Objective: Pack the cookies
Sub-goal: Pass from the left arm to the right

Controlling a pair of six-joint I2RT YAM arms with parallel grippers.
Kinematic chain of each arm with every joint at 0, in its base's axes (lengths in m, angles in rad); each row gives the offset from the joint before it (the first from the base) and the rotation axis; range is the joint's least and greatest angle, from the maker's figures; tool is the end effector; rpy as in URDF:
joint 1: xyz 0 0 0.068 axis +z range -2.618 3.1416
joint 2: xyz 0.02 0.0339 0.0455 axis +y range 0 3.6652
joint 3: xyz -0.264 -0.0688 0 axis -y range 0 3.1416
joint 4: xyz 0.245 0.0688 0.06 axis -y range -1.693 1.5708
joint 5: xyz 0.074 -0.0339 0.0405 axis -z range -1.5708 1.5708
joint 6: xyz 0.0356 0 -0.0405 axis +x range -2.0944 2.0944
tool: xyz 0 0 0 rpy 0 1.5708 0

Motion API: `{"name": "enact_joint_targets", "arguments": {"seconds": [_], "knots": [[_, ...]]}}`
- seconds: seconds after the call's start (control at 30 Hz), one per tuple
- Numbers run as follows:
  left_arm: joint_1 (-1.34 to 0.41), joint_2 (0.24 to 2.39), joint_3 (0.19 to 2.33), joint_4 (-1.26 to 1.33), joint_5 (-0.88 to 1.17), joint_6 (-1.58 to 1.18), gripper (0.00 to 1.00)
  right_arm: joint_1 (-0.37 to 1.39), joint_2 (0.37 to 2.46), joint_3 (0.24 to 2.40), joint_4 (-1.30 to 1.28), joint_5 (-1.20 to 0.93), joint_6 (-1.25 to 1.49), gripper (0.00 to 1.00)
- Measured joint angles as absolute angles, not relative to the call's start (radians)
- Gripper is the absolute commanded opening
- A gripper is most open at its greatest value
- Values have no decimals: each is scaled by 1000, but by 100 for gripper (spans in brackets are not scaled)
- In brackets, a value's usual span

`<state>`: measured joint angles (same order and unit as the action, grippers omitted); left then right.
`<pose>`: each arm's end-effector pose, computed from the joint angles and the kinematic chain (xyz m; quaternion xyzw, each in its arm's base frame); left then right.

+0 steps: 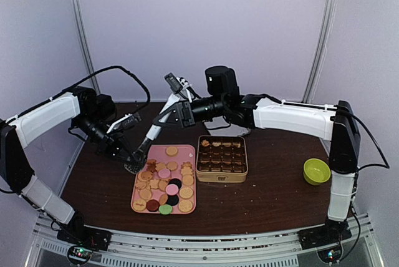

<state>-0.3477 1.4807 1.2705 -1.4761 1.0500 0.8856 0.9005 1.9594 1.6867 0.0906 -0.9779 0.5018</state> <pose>0.2131 -0.1101 0.2929 0.4760 0.7215 -0.4957 0.0848 0.2654 0.3823 0.3326 -0.4290 0.6055 0.6402 0.1988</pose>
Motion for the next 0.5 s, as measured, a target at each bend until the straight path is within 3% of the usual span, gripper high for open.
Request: {"name": "enact_joint_targets", "arguments": {"seconds": [0.47,0.5], "knots": [[-348,1481,1285,-1506,1049,914,0,902,1977,1730,65,-1009,493,34],[-348,1482,1285,-1509,1049,914,4,902,1976,1730,62,-1008,492,34]]}}
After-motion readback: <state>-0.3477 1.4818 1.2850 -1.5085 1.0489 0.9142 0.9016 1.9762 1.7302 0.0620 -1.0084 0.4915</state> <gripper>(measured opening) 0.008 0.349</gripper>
